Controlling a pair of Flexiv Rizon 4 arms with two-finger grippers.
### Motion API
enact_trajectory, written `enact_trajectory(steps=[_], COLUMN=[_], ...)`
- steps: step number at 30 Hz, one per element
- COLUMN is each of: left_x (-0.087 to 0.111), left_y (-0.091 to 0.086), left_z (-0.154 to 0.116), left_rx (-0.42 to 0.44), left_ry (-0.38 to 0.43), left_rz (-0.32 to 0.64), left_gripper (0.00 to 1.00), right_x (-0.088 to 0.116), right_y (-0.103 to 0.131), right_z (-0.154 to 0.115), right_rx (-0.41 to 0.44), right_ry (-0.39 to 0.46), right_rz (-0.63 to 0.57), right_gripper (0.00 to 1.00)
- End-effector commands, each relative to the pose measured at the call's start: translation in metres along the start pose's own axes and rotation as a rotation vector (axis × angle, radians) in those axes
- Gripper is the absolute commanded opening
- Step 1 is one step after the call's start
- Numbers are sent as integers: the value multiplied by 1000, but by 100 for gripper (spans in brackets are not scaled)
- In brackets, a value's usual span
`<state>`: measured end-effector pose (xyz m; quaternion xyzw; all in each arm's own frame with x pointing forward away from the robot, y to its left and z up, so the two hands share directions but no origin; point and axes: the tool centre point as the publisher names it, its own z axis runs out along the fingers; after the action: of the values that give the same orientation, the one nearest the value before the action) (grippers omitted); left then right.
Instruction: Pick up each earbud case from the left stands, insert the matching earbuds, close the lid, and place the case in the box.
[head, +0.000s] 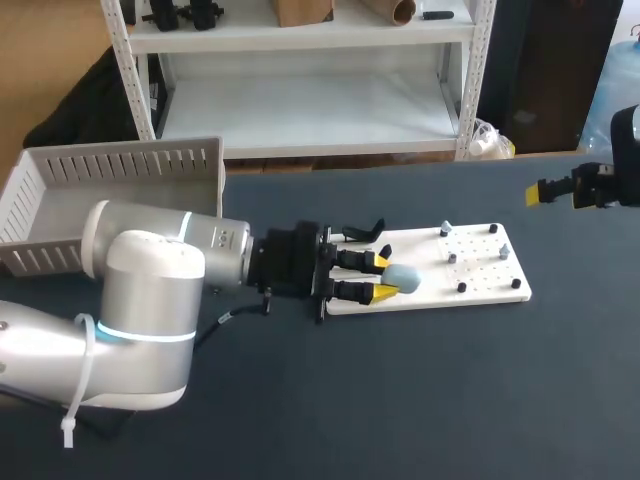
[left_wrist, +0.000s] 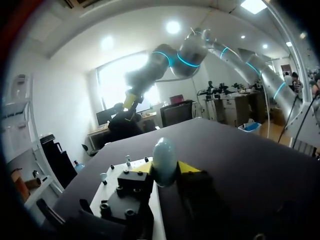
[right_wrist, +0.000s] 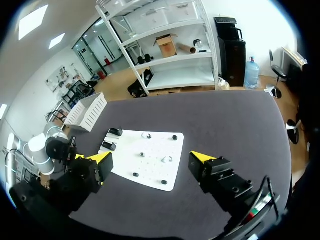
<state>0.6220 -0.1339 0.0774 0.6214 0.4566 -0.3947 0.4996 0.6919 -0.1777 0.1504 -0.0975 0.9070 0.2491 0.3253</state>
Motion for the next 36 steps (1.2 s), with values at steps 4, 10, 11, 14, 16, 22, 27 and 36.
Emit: enact_trajectory(steps=[4,10,11,14,16,22,27,36], left_x=[5,5,5,4,4,3,3,0], left_y=[3,2,2,2,2,3,5,3], left_z=[2,1,0,-2,-3,-4,-4,-4], left_rx=[-18,-29,-31,-35,-35,-32,-25,-26], left_ry=[-39,-65,-67,-76,-90,-105,-126,-189], left_rz=[9,7,8,8,9,8,-17,-66], left_gripper=[0,0,0,0,0,0,0,0], right_x=[12,22,26,34,38,51,61,73], right_y=[5,16,19,27,31,43,53,68], right_z=[-17,-20,-20,-21,-21,-25,-31,-39], right_rx=[-52,-83,-88,-91,-91,-106,-128,-158], right_ry=[-2,9,15,26,31,47,58,63], right_rz=[-23,-51,-63,-98,-117,-165,-201,-271], right_gripper=[100,100,100,100,100,100,100,100])
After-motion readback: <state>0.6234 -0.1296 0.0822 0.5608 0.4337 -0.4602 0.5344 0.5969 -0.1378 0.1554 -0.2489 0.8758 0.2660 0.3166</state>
